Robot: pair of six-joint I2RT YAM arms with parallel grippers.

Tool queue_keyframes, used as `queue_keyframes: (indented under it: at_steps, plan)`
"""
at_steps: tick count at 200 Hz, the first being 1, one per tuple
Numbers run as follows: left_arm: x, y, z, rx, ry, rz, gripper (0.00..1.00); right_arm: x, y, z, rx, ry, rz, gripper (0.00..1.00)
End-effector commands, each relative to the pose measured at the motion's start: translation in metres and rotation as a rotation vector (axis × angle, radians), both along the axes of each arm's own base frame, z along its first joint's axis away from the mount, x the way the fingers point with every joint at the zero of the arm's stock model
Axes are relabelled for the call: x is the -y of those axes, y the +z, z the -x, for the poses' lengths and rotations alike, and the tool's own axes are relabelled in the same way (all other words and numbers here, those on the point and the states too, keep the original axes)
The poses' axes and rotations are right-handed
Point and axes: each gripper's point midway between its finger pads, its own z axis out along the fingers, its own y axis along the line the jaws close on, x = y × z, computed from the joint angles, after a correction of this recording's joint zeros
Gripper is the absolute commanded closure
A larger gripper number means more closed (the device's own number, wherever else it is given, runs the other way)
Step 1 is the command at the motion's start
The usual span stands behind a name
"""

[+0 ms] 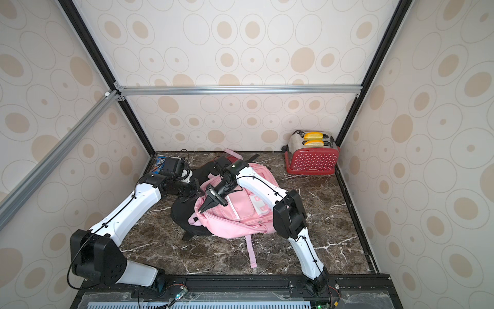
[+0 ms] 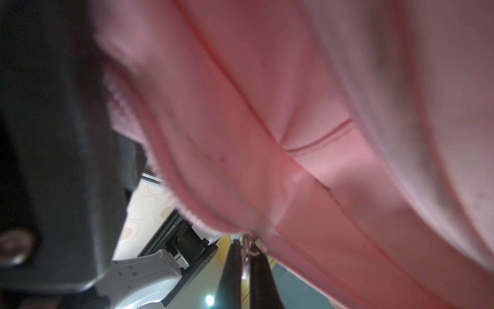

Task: Zip up the backpack
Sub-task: Zip the zipper on the backpack.

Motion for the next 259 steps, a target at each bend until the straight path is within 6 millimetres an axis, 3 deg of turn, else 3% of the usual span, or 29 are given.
queue_keyframes:
  at_steps: [1, 58, 98, 121, 132, 156, 169, 188, 203, 224, 259]
  plan:
    - [0.024, 0.021, 0.014, -0.001, -0.058, 0.105, 1.0, -0.025, 0.025, -0.034, 0.089, -0.096, -0.128, 1.0]
    - [0.022, 0.019, 0.016, -0.007, -0.051, 0.097, 1.0, -0.035, 0.026, -0.07, 0.152, -0.188, -0.155, 1.0]
    - [0.021, 0.025, 0.013, 0.005, -0.04, 0.091, 1.0, -0.034, 0.017, -0.082, 0.186, -0.236, -0.146, 1.0]
    - [0.009, 0.036, 0.01, 0.022, -0.027, 0.031, 1.0, -0.03, 0.018, -0.088, 0.224, -0.253, -0.137, 1.0]
    - [-0.004, 0.049, 0.01, 0.048, -0.007, -0.031, 0.78, -0.029, 0.019, -0.092, 0.242, -0.268, -0.135, 1.0]
    - [-0.047, 0.081, 0.02, 0.118, 0.078, -0.225, 0.57, -0.028, 0.021, -0.103, 0.255, -0.306, -0.133, 1.0]
    - [-0.071, 0.099, 0.029, 0.146, 0.14, -0.315, 0.52, -0.028, 0.022, -0.108, 0.25, -0.315, -0.136, 1.0]
    - [-0.088, 0.119, 0.046, 0.184, 0.195, -0.355, 0.49, -0.028, 0.028, -0.115, 0.249, -0.334, -0.147, 1.0]
    - [-0.085, 0.123, 0.056, 0.202, 0.199, -0.3, 0.48, -0.03, 0.034, -0.121, 0.249, -0.348, -0.16, 1.0]
    - [-0.064, 0.11, 0.062, 0.21, 0.175, -0.161, 0.46, -0.032, 0.042, -0.122, 0.234, -0.354, -0.174, 1.0]
    - [-0.041, 0.097, 0.059, 0.278, 0.135, 0.002, 0.4, -0.026, 0.056, -0.128, 0.231, -0.375, -0.185, 1.0]
